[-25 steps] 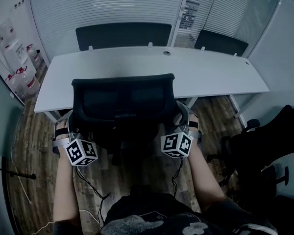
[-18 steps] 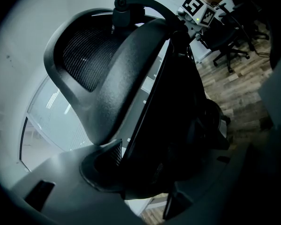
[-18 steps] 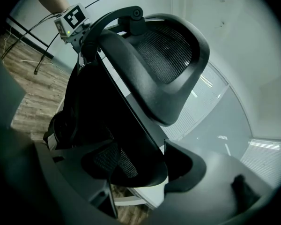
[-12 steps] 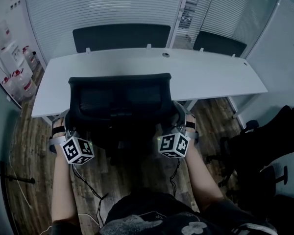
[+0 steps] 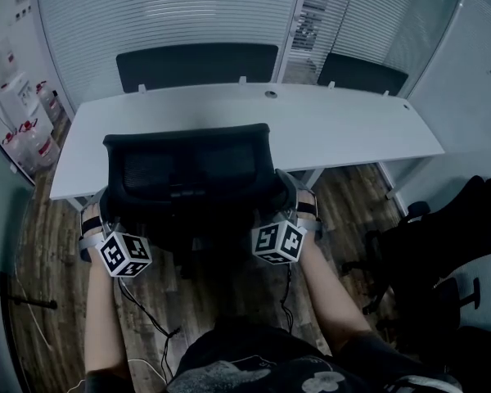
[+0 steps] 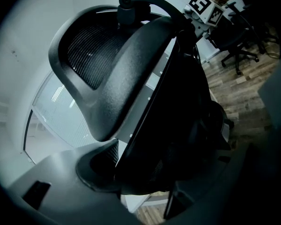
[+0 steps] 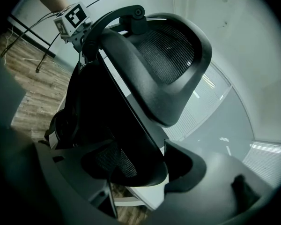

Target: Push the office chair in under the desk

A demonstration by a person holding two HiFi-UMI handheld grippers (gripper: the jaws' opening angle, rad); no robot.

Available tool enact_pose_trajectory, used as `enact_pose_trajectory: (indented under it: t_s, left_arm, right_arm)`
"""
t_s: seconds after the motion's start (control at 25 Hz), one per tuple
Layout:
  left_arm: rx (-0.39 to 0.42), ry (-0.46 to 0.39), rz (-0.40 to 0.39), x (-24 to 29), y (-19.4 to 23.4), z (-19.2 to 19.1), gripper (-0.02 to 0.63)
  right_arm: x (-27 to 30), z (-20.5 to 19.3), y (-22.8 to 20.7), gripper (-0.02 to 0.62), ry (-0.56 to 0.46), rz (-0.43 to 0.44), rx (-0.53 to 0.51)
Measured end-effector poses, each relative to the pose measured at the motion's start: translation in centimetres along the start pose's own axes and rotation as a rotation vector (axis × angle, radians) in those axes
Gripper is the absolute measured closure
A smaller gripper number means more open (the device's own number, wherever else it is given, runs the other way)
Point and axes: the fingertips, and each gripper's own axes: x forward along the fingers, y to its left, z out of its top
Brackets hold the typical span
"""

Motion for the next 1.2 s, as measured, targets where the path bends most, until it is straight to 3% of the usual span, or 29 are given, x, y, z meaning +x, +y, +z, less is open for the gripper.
enact_pose_trajectory:
  t_s: [0.36,0.6,0.76,0.96,1.04,1.12,1.2]
  left_arm:
    - [-0.108,0.063,0.016,-2.7,-1.1,0.0,0.258]
    - [-0.246,0.081,0.044,-6.7,-2.5,0.6,0.256]
    - [-0.302,0.079,0.044,-9.3,-4.2,2.6,0.256]
    - [-0.434,0.027,0.057,-13.5,-5.7,6.7,0.259]
    - [-0.469,0.026,0.067,-15.2,-6.5,8.0,0.309]
    - [-0.494,0.019,0.104,-17.1,-6.8,9.3,0.408]
    - [-0.522,0.008,0.132,-19.1,-7.4,10.7,0.46]
  right_arm:
    - [-1.5,-0.4,-0.6,0.304,-0.022,0.02,0.063]
    - [-4.1,-1.0,-1.5,0.304,-0.073,0.048,0.14]
    - [-6.5,-1.7,-1.8,0.305,-0.111,0.078,0.177]
    - [-10.2,-2.9,-2.4,0.321,-0.164,0.109,0.241]
    - [-11.9,-3.3,-2.8,0.351,-0.188,0.119,0.262]
    - [-13.5,-3.9,-3.2,0.41,-0.203,0.121,0.278]
    - [-15.3,-4.6,-3.8,0.476,-0.217,0.11,0.292]
